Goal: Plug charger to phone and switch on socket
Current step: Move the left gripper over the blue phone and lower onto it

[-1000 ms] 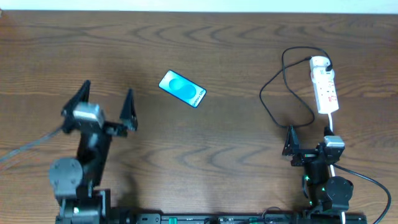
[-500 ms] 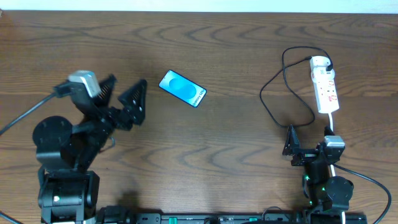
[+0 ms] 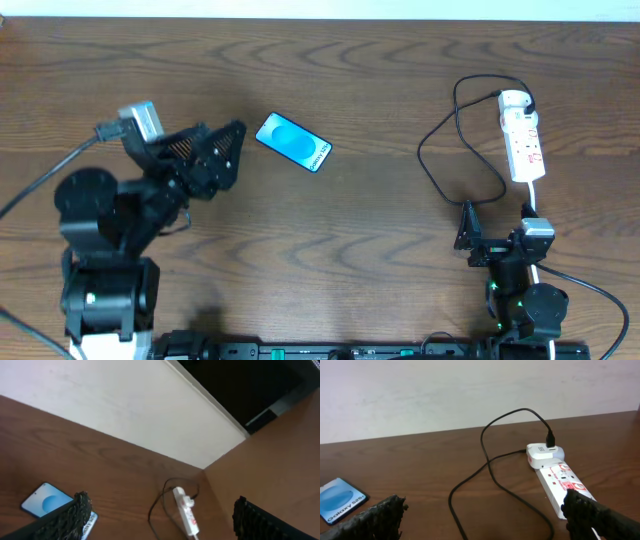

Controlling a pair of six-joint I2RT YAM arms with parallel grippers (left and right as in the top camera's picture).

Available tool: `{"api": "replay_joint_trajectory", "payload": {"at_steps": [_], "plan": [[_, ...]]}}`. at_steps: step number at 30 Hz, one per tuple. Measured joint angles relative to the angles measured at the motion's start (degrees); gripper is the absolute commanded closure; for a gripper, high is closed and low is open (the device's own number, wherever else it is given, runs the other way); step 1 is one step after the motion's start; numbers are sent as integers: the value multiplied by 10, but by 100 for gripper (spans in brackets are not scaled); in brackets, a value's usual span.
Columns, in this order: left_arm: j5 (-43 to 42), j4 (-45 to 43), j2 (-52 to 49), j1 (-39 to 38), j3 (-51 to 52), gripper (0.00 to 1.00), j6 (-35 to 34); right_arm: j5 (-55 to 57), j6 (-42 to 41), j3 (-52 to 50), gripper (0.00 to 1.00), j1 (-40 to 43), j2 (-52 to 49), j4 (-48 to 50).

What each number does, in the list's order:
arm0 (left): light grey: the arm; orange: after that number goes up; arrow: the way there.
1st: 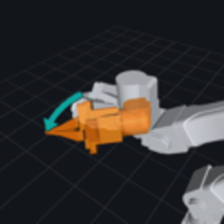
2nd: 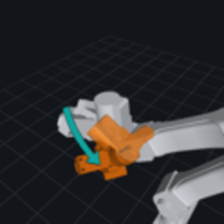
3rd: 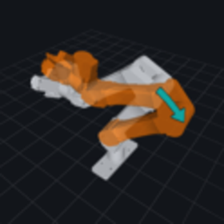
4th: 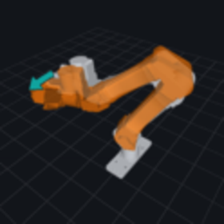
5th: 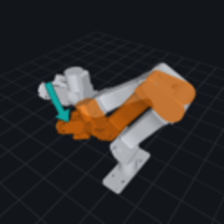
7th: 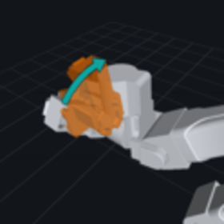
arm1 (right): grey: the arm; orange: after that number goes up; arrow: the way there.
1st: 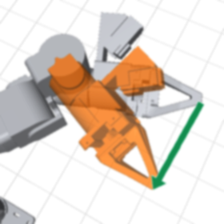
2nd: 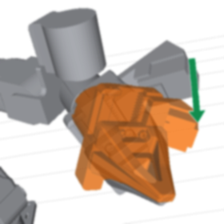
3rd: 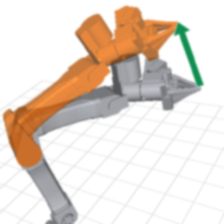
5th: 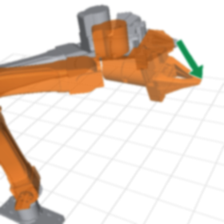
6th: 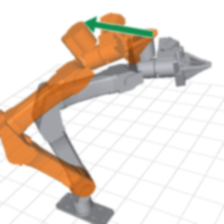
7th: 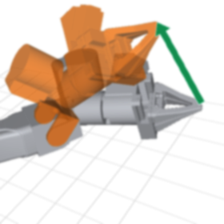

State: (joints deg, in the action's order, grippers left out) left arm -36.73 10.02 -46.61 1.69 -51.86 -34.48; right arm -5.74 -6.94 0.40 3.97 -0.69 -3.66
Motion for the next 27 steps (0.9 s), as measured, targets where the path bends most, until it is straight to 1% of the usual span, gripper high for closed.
{"api": "replay_joint_trajectory", "payload": {"at_steps": [3,5,7,8,9,10,11,14,17,18,21,22,27], "plan": [[34,1,-40,-26,-16,7,-25,0,0,0,1,0,0,0],[82,13,-66,-66,-27,8,-33,0,0,0,1,0,0,0],[146,57,-98,-111,-51,7,-39,0,0,0,1,0,0,0],[194,93,-120,-139,-76,8,-42,0,0,0,1,0,0,0],[224,108,-138,-158,-94,8,-42,0,0,0,1,0,0,0],[285,138,-174,-191,-139,8,-43,0,0,0,1,0,0,0],[321,178,-198,-207,-173,8,-45,0,0,0,1,0,0,0],[412,246,-301,-249,-299,8,-48,0,0,0,1,0,0,0],[461,306,-411,-268,-414,7,-76,0,0,0,1,0,1,0],[465,312,-435,-269,-434,8,-84,0,0,0,1,0,0,0],[488,368,-523,-271,-512,8,-134,0,0,0,1,0,1,0],[501,384,-551,-271,-532,8,-161,0,0,0,1,0,1,0],[531,406,-608,-271,-541,8,-258,0,0,0,1,0,1,0]]}}
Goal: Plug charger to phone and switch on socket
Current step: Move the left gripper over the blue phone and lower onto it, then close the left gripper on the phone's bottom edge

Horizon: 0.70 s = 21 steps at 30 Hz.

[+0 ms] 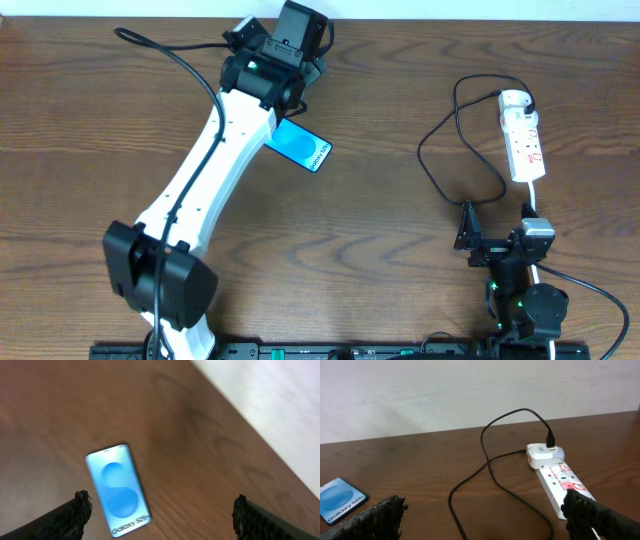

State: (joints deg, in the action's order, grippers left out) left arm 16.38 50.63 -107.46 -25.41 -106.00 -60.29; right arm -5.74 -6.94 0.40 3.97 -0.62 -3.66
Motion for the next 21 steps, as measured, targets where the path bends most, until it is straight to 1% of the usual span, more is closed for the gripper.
{"api": "replay_joint_trajectory", "payload": {"at_steps": [3,7,12,21], "plan": [[25,51,-25,0,-1,8,-77,0,0,0,1,0,0,0],[35,54,-58,-2,-1,8,-116,0,0,0,1,0,0,0],[18,56,-129,-3,-1,7,-132,0,0,0,1,0,0,0],[4,61,-176,-3,-1,7,-133,0,0,0,1,0,0,0]]}}
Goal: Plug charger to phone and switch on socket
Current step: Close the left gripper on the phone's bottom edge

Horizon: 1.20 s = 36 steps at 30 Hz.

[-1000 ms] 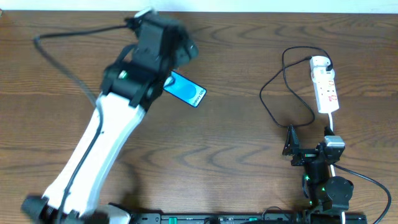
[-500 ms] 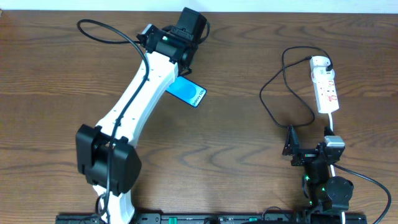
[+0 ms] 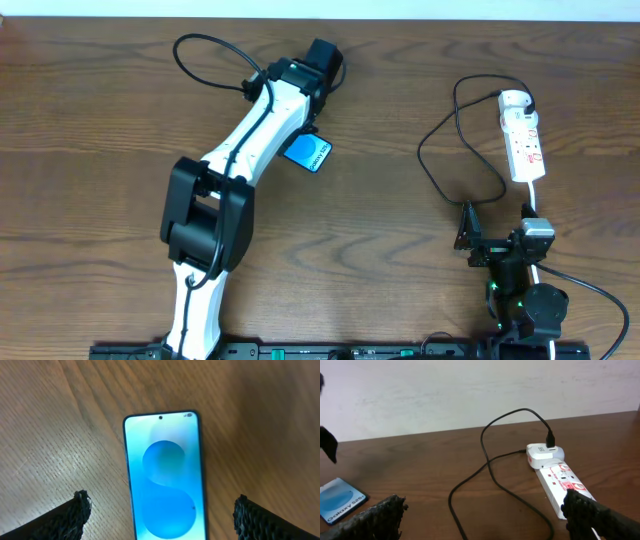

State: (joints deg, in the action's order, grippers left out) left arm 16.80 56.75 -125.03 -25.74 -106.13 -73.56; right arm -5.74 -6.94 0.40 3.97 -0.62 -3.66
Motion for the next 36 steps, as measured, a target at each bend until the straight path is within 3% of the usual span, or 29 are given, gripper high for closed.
{"api": "replay_joint_trajectory", "payload": {"at_steps": [30,36], "plan": [[-2,-42,-37,-4,16,2,-13,0,0,0,1,0,0,0],[-21,-49,-83,-4,16,2,-15,0,0,0,1,0,0,0]]}}
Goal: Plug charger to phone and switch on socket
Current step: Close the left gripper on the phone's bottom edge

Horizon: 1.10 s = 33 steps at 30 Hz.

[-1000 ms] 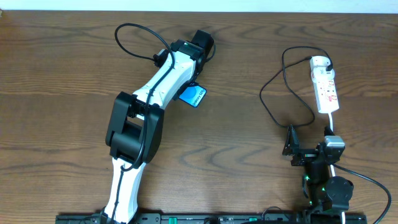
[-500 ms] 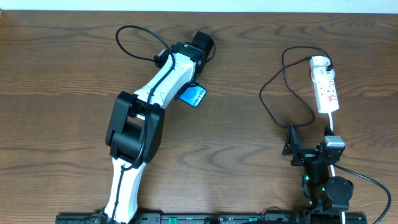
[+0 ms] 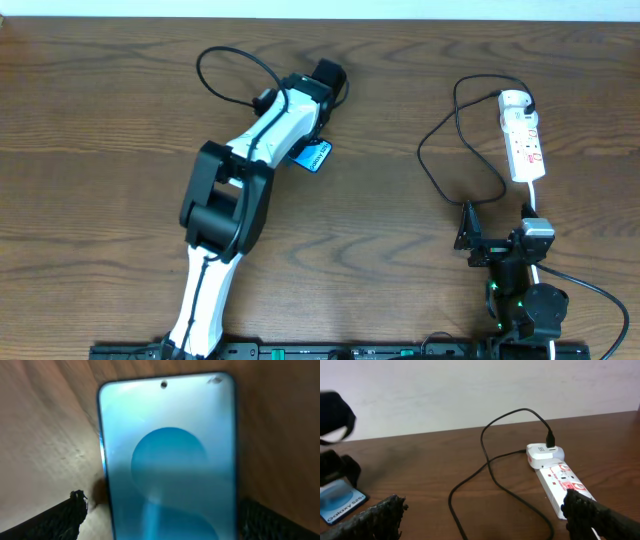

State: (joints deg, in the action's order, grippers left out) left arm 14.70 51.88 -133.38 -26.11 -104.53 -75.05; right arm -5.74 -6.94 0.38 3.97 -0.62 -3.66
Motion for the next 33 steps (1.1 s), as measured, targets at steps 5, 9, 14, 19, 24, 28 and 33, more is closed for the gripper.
{"api": "replay_joint_trajectory", "payload": {"at_steps": [5,9,14,19,24,28,33], "plan": [[-2,-14,-3,-2,-1,2,-2,0,0,0,1,0,0,0],[-2,-13,-3,-2,-1,2,-2,0,0,0,1,0,0,0],[-2,-14,-3,-2,-1,2,-2,0,0,0,1,0,0,0],[-10,-14,-3,-2,-1,2,-2,0,0,0,1,0,0,0],[-11,-14,-3,-1,-1,3,-23,0,0,0,1,0,0,0],[-13,-11,-2,-1,-1,15,-32,0,0,0,1,0,0,0],[-16,-8,-2,-1,-1,19,-34,0,0,0,1,0,0,0]]}}
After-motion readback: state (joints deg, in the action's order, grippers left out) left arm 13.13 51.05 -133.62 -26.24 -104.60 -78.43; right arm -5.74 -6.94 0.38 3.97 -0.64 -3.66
